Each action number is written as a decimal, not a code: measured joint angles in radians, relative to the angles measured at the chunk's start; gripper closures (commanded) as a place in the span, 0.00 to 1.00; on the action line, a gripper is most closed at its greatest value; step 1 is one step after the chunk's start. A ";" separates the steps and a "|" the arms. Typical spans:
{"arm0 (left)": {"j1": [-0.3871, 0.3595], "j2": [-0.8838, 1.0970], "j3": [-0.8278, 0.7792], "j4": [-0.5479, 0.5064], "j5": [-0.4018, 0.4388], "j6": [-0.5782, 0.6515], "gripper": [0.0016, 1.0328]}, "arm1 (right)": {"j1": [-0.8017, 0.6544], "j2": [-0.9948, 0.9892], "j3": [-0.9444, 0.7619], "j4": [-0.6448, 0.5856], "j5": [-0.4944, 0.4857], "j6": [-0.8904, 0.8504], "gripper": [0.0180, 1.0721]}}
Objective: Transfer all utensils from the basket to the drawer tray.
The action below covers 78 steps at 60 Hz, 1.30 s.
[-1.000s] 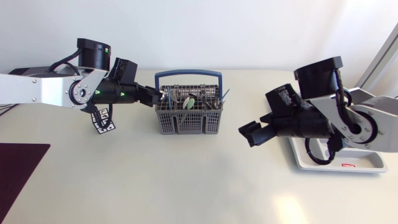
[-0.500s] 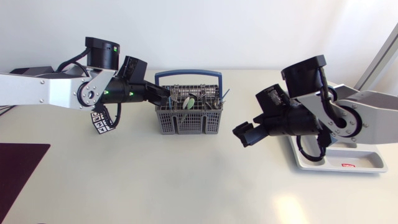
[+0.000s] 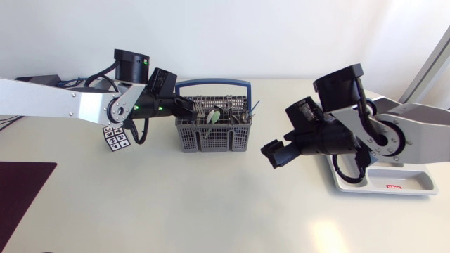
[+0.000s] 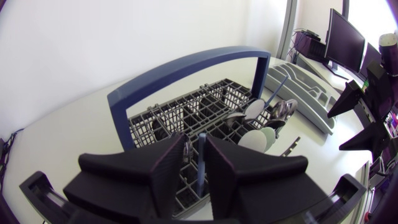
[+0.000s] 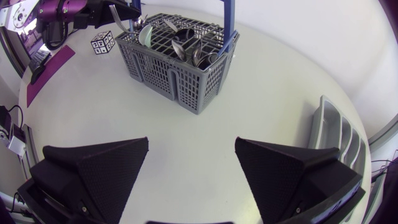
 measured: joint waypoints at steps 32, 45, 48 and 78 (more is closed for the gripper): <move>0.012 -0.116 0.037 -0.006 0.012 -0.036 0.97 | 0.040 -0.007 -0.006 -0.002 0.011 -0.024 0.05; 0.019 -0.256 0.091 -0.071 0.019 -0.058 0.97 | 0.048 -0.033 -0.014 -0.004 0.011 -0.034 0.05; 0.018 -0.299 0.094 -0.089 0.019 -0.058 0.97 | 0.051 -0.042 -0.016 -0.001 0.011 -0.043 0.05; -0.112 -0.494 0.155 -0.339 0.095 -0.196 0.97 | 0.058 -0.219 0.003 -0.028 -0.045 -0.081 0.05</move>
